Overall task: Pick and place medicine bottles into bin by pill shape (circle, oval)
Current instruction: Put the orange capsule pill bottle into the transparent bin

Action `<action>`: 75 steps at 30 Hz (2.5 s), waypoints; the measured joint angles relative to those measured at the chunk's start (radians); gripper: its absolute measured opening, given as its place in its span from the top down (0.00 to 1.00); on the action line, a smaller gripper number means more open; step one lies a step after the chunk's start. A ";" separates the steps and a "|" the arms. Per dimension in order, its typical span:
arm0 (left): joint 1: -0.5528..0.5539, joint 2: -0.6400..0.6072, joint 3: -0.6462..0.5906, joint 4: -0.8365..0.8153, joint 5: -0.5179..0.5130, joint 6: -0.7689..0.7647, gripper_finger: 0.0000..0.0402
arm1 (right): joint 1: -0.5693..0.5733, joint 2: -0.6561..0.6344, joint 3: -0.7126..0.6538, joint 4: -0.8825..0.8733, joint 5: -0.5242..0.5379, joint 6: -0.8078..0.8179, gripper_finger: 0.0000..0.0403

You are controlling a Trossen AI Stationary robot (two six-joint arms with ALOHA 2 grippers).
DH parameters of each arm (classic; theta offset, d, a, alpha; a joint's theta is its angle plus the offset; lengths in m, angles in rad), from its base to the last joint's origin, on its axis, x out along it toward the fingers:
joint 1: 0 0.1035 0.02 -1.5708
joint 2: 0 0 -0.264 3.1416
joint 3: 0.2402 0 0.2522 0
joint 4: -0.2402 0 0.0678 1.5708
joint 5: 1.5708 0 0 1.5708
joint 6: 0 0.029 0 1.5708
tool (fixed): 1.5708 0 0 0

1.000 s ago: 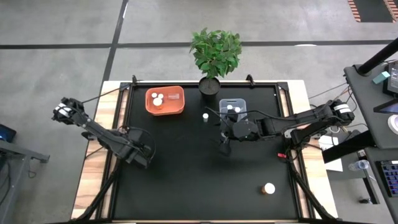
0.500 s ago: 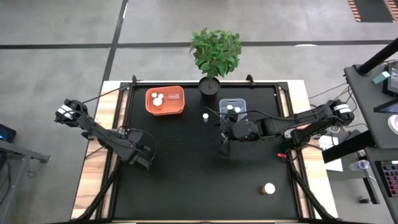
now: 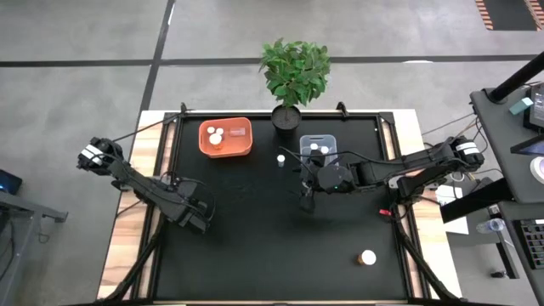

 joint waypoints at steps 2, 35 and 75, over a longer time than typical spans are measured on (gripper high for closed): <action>0.000 0.000 0.000 0.001 0.000 0.001 0.44 | 0.000 0.000 0.000 0.000 0.000 0.000 0.26; 0.000 0.000 -0.005 0.072 -0.050 0.015 0.44 | 0.000 0.000 0.000 -0.008 0.000 0.000 0.26; 0.022 0.000 0.134 0.269 -0.257 0.277 0.76 | 0.023 -0.067 -0.001 -0.226 -0.002 0.015 0.26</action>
